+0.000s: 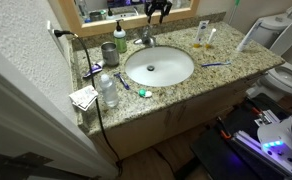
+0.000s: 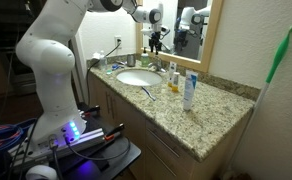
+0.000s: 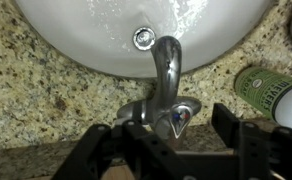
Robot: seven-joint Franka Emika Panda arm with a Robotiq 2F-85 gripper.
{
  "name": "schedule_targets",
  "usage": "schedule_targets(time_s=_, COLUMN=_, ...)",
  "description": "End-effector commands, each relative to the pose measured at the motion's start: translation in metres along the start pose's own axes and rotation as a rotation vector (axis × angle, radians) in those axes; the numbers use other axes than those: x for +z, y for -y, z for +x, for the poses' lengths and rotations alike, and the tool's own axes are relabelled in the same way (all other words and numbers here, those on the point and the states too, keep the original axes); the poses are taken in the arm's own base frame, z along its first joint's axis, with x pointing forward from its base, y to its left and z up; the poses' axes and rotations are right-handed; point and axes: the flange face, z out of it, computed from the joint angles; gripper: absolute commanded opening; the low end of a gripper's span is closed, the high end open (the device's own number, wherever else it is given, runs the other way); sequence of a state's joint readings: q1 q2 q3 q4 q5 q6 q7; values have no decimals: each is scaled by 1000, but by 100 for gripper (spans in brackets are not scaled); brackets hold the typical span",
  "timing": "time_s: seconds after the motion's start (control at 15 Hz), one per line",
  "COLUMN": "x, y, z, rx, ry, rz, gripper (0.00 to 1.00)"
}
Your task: Open the faucet, place the toothbrush underneath the running faucet then set it down on the right side of the counter, pick up the shaving stick and place it under the running water then set it down on the left side of the counter, close the faucet
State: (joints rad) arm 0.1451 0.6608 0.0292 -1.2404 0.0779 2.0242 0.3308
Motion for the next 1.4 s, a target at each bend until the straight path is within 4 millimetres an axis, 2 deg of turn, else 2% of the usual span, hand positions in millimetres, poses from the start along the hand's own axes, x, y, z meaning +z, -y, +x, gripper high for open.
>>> schedule_targets(time_s=0.0, x=17, y=0, z=12, rx=14, ry=-64, rz=45, gripper=99)
schedule_targets(time_s=0.13, x=14, y=2, z=8, rx=6, ry=-54, rz=25, gripper=100)
schedule_targets(time_s=0.4, x=22, y=2, z=4, rx=-10, ry=-11, rz=3, gripper=100)
schedule_targets(time_s=0.47, x=25, y=2, z=2, rx=-10, ry=11, rz=-6, gripper=76)
schedule_targets(time_s=0.53, x=27, y=1, z=-1, rx=-15, ry=38, rz=-8, gripper=74)
schedule_targets(time_s=0.8, x=37, y=5, z=0, rx=-17, ry=45, rz=-6, gripper=46)
schedule_targets(time_s=0.87, x=39, y=5, z=2, rx=-9, ry=28, rz=-11, gripper=44)
schedule_targets(time_s=0.93, x=40, y=5, z=4, rx=-4, ry=19, rz=-11, gripper=32)
schedule_targets(time_s=1.0, x=40, y=5, z=6, rx=4, ry=6, rz=-14, gripper=25)
schedule_targets(time_s=1.07, x=41, y=5, z=8, rx=9, ry=-4, rz=-8, gripper=68)
schedule_targets(time_s=1.13, x=41, y=6, z=9, rx=10, ry=-13, rz=-10, gripper=65)
schedule_targets(time_s=1.2, x=41, y=6, z=9, rx=14, ry=-20, rz=-14, gripper=66)
schedule_targets(time_s=1.33, x=42, y=5, z=11, rx=14, ry=-29, rz=-15, gripper=78)
